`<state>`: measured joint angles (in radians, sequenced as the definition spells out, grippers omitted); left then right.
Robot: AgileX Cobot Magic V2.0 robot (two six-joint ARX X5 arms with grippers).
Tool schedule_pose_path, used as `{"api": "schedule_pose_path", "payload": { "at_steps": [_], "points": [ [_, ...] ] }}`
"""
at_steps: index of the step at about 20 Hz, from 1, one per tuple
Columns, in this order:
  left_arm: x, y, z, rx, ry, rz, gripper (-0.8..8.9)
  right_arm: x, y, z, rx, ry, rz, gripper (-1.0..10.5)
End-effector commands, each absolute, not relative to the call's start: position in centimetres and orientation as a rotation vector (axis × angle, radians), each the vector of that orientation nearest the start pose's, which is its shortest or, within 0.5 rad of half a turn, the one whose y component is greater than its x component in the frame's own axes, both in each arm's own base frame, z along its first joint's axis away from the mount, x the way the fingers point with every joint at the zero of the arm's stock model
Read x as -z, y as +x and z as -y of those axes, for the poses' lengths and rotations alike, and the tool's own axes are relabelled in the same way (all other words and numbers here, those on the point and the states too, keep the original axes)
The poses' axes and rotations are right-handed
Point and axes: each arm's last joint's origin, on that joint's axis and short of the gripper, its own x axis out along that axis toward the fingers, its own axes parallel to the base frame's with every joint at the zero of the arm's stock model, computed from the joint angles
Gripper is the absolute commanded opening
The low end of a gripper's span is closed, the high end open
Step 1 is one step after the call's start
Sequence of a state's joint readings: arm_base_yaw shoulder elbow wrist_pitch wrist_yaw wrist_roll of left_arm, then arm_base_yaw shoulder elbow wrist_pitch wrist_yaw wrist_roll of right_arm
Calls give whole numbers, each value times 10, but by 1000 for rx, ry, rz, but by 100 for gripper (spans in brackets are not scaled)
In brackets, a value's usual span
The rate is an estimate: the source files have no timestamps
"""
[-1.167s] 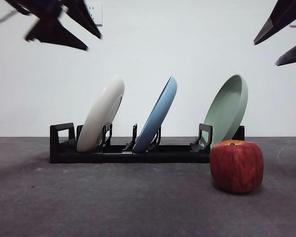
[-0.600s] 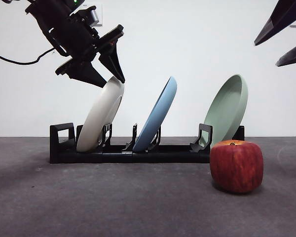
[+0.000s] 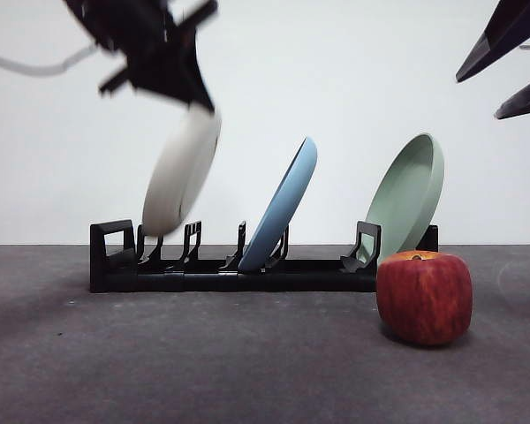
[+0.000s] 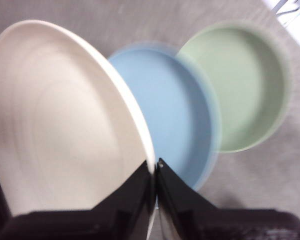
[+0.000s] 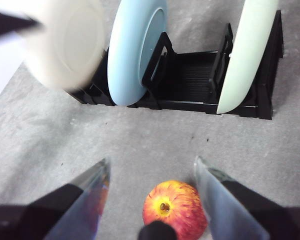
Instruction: Take the yellow plate from the plate rack,put the plate on the table,take the apple from the table,put the apple in the plate
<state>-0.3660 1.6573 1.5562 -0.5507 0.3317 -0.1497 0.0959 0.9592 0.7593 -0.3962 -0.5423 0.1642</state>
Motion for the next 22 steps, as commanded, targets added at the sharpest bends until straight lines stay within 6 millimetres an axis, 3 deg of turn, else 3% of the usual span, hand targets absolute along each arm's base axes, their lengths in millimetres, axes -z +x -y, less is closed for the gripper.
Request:
{"api": "schedule_pose_path", "payload": {
  "at_steps": [1, 6, 10, 13, 17, 20, 22],
  "points": [
    [-383, 318, 136, 644, -74, -664, -8, -279, 196, -33, -571, 279, -632, 284],
    [-455, 249, 126, 735, 34, -587, -8, -279, 196, -33, -571, 279, -632, 284],
    [-482, 188, 113, 805, 85, -555, -8, -279, 196, -33, -570, 279, -632, 284],
    [-479, 157, 109, 819, 186, -630, -8, -279, 196, -33, -570, 279, -632, 284],
    [-474, 138, 130, 842, 287, -654, -8, -279, 196, -33, -570, 279, -632, 284],
    [-453, 132, 152, 793, 352, -703, -8, -279, 196, -33, -570, 279, -632, 284],
    [-428, 132, 167, 742, 390, -745, -8, -279, 196, -33, -570, 279, -632, 284]
  ]
}}
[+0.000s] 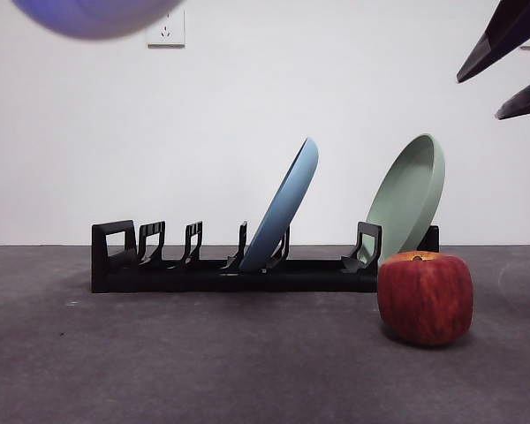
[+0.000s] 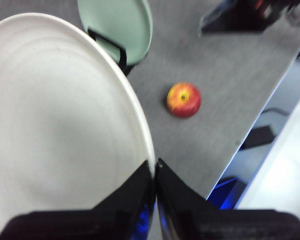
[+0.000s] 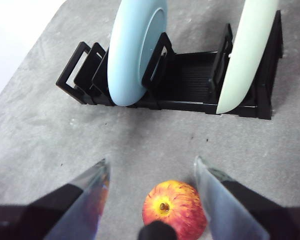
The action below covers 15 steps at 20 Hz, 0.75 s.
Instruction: Take the yellow plate from the plate rack,put the plate on the table,take the apple from the table,put the apple in the plate
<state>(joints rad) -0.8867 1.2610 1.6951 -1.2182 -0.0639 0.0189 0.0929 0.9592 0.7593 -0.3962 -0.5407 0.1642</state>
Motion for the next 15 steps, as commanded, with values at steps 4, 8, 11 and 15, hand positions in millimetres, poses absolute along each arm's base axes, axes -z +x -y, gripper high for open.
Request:
{"api": "schedule_pose_path", "payload": {
  "at_steps": [4, 8, 11, 15],
  "points": [
    [-363, 139, 201, 675, 456, -780, -8, -279, 196, -33, -569, 279, -632, 284],
    [-289, 148, 232, 679, 502, -852, -8, -279, 196, -33, -561, 276, -631, 284],
    [-241, 155, 254, 672, 578, -924, -8, -279, 196, -32, -518, 264, -629, 284],
    [-194, 160, 281, 669, 691, -971, -8, -279, 196, -32, -518, 265, -630, 284]
  ]
}}
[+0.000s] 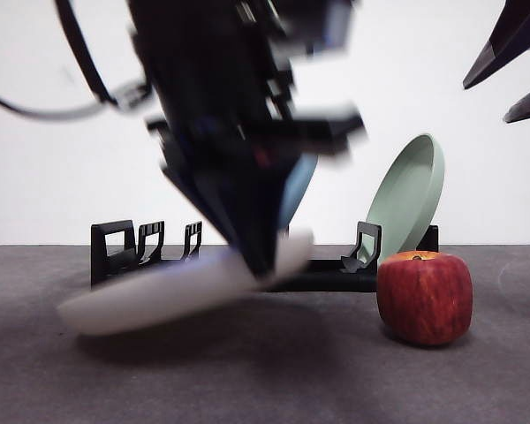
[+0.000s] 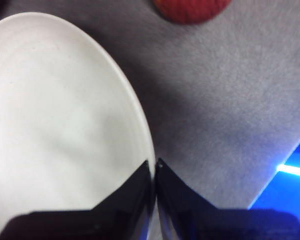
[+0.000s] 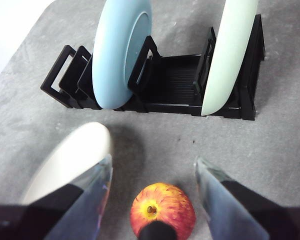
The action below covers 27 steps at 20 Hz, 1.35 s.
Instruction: Take the yellow plate from the plate rack,put the plate on the table,take the apple from the table,put the apple in the plate
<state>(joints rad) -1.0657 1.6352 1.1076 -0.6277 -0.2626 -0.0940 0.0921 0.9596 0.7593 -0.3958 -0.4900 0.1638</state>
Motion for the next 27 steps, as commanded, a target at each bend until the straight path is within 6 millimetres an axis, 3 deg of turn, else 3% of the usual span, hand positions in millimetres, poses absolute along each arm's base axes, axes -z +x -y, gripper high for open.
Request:
{"api": "schedule_pose_path", "payload": {
  "at_steps": [1, 4, 6, 7, 9, 11, 12, 15, 19, 21, 23, 27],
  "points": [
    [-185, 160, 285, 671, 707, -985, -8, -279, 196, -32, -517, 269, -631, 284],
    [-167, 160, 290, 675, 733, -1031, -3, -279, 196, -32, -520, 277, -633, 284],
    [-167, 160, 290, 688, 723, -1042, 3, -279, 196, -32, -526, 278, -632, 284],
    [-167, 160, 291, 719, 699, -1054, 61, -281, 196, -32, -527, 276, -628, 284],
    [-171, 162, 290, 723, 674, -1058, 288, -289, 197, -33, -533, 266, -610, 285],
    [-180, 163, 291, 719, 639, -1036, 345, -305, 195, -35, -555, 214, -597, 290],
    [-189, 163, 290, 719, 619, -999, 345, -314, 193, -36, -564, 191, -592, 300],
    [-233, 159, 280, 708, 527, -835, 345, -340, 187, -44, -548, 121, -580, 489],
    [-307, 146, 244, 660, 353, -563, 345, -359, 181, -63, -537, -12, -621, 511],
    [-340, 137, 218, 618, 288, -435, 345, -359, 183, -74, -486, -86, -676, 516],
    [-365, 128, 190, 546, 232, -334, 345, -354, 189, -89, -460, -162, -729, 595],
    [-402, 106, 136, 394, 141, -166, 345, -329, 207, -119, -494, -250, -840, 605]
  ]
}}
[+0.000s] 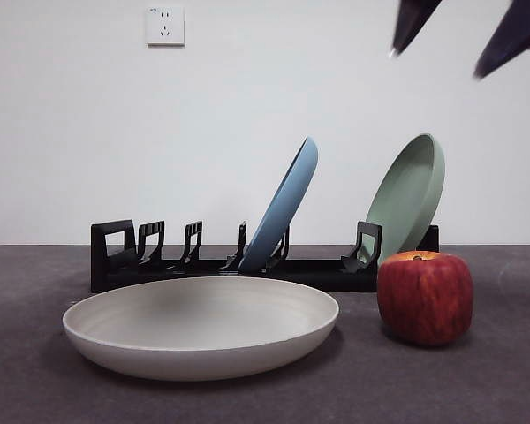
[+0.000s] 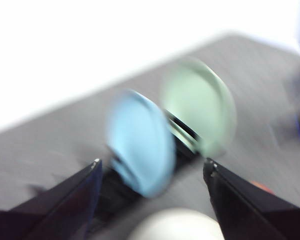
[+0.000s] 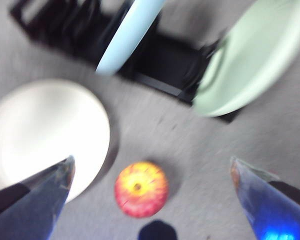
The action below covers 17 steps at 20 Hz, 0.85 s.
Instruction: Take the yellow plate from the plate rack,put the plate on the table,take the apple from the table,put the apple in the plate
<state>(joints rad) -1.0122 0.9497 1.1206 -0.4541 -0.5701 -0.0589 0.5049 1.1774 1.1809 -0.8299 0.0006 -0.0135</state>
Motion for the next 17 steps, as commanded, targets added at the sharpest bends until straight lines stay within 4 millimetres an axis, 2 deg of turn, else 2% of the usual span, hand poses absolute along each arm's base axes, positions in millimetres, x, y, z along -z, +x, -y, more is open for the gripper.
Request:
{"api": "schedule_pose_path", "payload": {
  "at_steps": [1, 5, 9, 11, 17],
  "points": [
    [-408, 99, 123, 352, 118, -129, 345, -319, 213, -127, -503, -268, -883, 604],
    [-423, 77, 83, 242, 50, -36, 345, -277, 239, -145, -497, -320, -1054, 603],
    [-426, 64, 61, 165, 22, -13, 345, -234, 259, -158, -483, -364, -1212, 599],
    [-424, 62, 57, 134, 34, -21, 344, -213, 266, -162, -479, -381, -1293, 599],
    [-420, 62, 56, 117, 72, -49, 344, -181, 273, -166, -461, -415, -1419, 583]
  ]
}}
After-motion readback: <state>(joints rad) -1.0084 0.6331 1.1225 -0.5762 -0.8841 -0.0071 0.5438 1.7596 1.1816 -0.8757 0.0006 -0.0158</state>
